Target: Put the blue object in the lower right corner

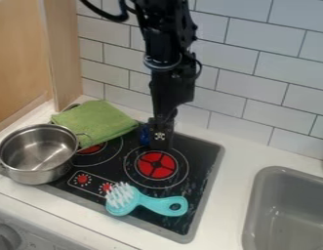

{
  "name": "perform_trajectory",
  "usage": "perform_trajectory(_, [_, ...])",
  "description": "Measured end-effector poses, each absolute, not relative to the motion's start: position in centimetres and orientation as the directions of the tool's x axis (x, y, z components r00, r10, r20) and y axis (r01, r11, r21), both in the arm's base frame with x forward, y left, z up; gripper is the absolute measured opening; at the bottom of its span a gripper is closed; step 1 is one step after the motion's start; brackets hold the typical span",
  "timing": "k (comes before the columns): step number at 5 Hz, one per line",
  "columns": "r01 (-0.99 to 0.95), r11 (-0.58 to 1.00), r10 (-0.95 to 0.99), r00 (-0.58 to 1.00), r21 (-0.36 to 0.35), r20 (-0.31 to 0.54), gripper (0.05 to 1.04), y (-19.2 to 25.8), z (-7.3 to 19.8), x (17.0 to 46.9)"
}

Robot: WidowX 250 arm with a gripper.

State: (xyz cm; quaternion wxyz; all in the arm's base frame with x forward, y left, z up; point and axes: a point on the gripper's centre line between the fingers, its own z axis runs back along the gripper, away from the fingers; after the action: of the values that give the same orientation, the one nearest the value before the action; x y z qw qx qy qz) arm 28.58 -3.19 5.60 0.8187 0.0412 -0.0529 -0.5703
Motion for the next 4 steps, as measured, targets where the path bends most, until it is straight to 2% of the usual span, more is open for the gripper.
perform_trajectory(1, [0.924, 0.368, -0.930, 0.367, 0.105, 0.028, 1.000, -2.8, 4.6, 29.3])
perform_trajectory(2, [0.896, 0.431, -0.902, 0.431, 0.104, 0.030, 1.000, -1.1, 4.1, 30.7])
perform_trajectory(4, [0.884, 0.457, -0.890, 0.456, 0.097, 0.033, 1.000, 0.3, 2.6, 32.2])
